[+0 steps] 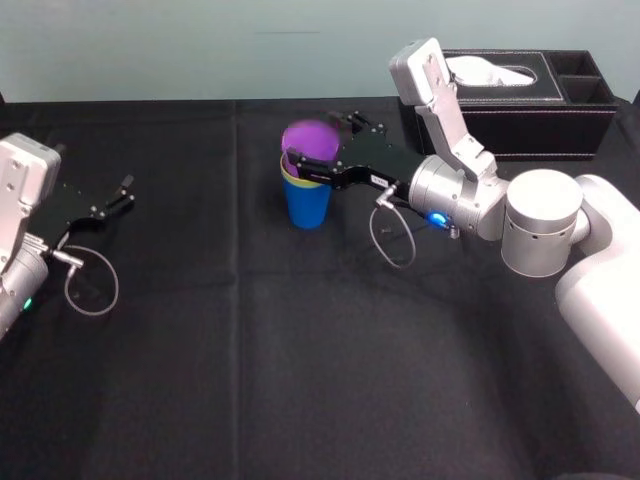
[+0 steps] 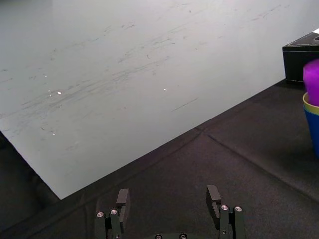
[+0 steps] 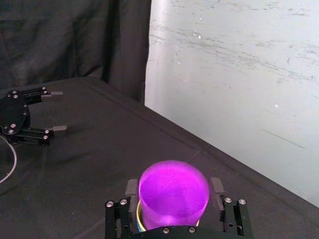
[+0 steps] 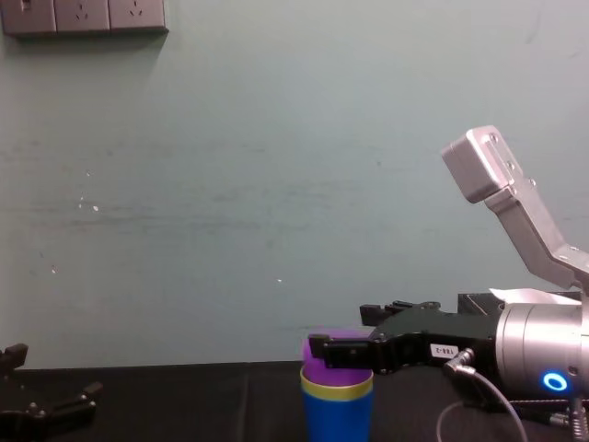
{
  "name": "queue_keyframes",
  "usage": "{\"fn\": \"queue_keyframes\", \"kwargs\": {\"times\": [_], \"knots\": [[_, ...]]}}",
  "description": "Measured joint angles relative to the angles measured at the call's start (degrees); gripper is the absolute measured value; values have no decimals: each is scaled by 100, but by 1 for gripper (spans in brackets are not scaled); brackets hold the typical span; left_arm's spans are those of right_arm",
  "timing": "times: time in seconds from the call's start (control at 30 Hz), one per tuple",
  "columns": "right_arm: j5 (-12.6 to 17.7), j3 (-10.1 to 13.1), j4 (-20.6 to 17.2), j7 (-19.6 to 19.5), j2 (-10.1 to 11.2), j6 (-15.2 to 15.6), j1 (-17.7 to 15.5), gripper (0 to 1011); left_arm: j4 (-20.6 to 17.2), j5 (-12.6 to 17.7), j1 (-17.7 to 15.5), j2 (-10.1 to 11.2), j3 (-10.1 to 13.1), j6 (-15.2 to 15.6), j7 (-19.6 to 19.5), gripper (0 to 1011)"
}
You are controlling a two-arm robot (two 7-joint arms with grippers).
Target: Stack the three plastic cups sequentially using one hand.
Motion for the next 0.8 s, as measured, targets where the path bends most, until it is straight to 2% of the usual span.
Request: {"fn": "queue_keyframes", "kwargs": {"times": [0.03,0.17,0.4,0.5,0.6,0.67,0.77,0.8], "knots": [[0,0,0,0,0,0,0,934,0,0,0,0,0,0,0,1010],[1,0,0,1,0,-1,1,1003,0,0,0,0,0,0,0,1010],[2,8,-34,-3,9,-13,-16,1000,0,0,0,0,0,0,0,1010],[-21,151,-333,-257,78,-133,-230,1000,0,0,0,0,0,0,0,1010],[-30,247,-470,-398,102,-178,-346,1000,0,0,0,0,0,0,0,1010],[-36,446,-730,-680,131,-270,-591,1000,0,0,0,0,0,0,0,1010],[-56,593,-920,-888,145,-335,-783,1000,0,0,0,0,0,0,0,1010],[-90,703,-1059,-1062,147,-350,-932,1000,0,0,0,0,0,0,0,1010]]}}
